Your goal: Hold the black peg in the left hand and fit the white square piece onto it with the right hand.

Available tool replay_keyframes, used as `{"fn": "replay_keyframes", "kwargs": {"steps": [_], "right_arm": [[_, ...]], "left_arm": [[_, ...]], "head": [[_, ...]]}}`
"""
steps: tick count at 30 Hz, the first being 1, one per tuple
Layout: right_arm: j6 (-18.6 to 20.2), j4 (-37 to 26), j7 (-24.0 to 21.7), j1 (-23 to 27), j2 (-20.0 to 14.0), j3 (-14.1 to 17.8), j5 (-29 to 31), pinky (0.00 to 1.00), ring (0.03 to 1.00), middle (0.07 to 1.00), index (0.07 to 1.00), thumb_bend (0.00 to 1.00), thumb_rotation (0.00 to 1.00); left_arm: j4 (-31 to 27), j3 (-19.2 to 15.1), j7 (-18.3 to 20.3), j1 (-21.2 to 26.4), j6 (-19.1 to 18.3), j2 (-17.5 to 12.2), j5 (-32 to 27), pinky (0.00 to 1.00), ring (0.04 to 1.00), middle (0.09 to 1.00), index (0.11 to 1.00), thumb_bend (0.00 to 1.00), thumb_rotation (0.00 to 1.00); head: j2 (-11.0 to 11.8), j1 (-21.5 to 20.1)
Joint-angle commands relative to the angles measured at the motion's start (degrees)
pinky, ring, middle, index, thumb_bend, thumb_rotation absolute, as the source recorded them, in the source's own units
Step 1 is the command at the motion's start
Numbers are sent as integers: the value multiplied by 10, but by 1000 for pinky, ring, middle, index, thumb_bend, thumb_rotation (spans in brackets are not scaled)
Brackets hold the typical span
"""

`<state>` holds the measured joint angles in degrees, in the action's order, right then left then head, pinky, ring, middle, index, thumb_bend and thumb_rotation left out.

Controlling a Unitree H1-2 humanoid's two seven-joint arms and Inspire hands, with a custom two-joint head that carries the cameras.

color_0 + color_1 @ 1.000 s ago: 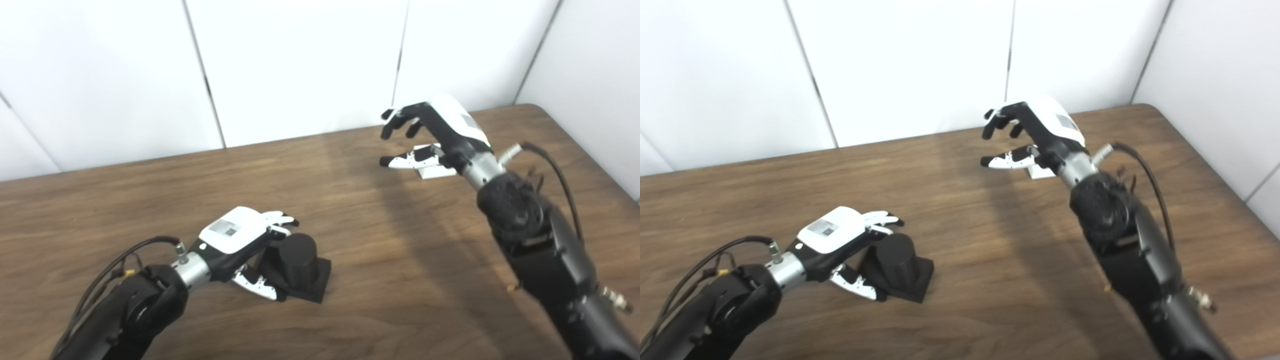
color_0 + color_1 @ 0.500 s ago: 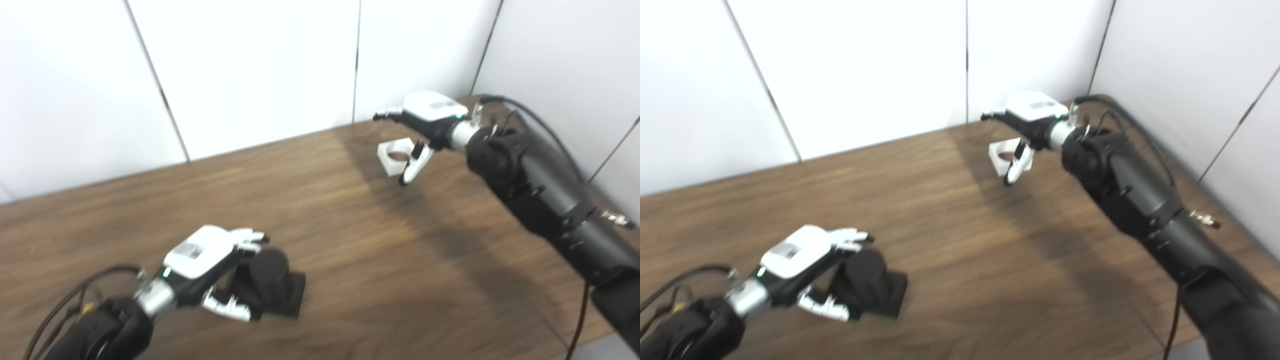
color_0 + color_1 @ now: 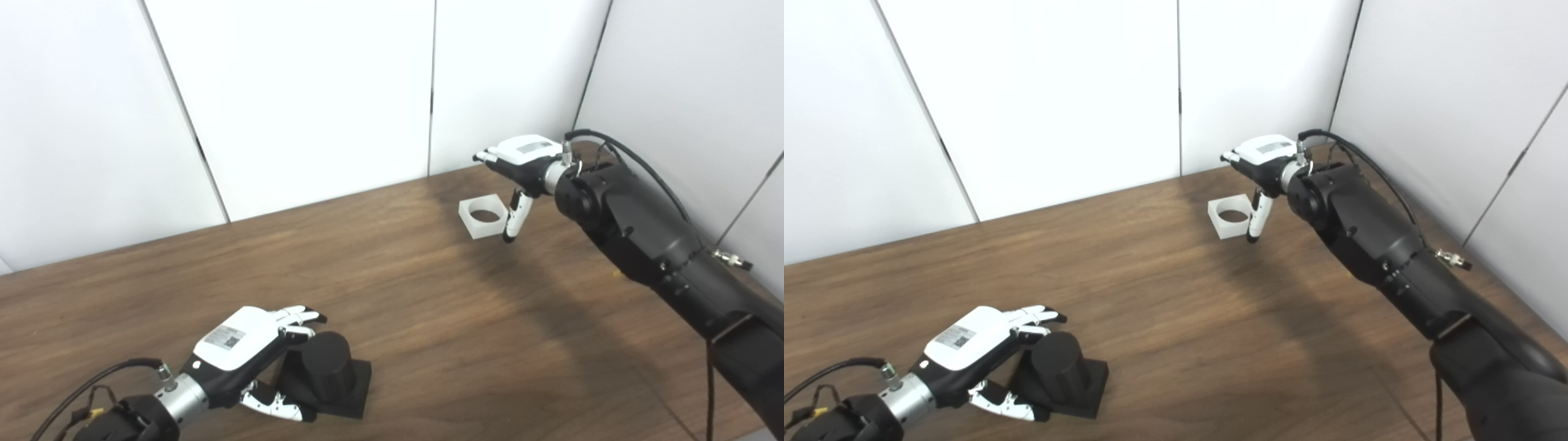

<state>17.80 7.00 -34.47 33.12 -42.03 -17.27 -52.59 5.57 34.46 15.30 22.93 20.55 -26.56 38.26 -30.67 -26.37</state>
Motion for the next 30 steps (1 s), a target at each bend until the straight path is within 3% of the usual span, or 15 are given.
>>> {"fn": "replay_keyframes", "kwargs": {"steps": [1, 15, 30], "right_arm": [[4, 3, 10, 41, -9, 6, -12, 837, 976, 1000, 977, 961, 228], [3, 71, -3, 66, 7, -26, -17, 824, 950, 999, 958, 928, 171], [-3, 124, 55, 49, 37, -28, 5, 780, 910, 938, 853, 859, 167]], "left_arm": [[24, 27, 45, -34, 11, -23, 32, 781, 905, 891, 492, 524, 67], [-4, 22, 70, -37, -7, -24, 16, 771, 897, 884, 491, 524, 64], [-31, 20, 90, -41, -31, -22, 10, 752, 886, 878, 491, 524, 61]], "head": [[-1, -1], [-8, 4], [-18, 12]]}}
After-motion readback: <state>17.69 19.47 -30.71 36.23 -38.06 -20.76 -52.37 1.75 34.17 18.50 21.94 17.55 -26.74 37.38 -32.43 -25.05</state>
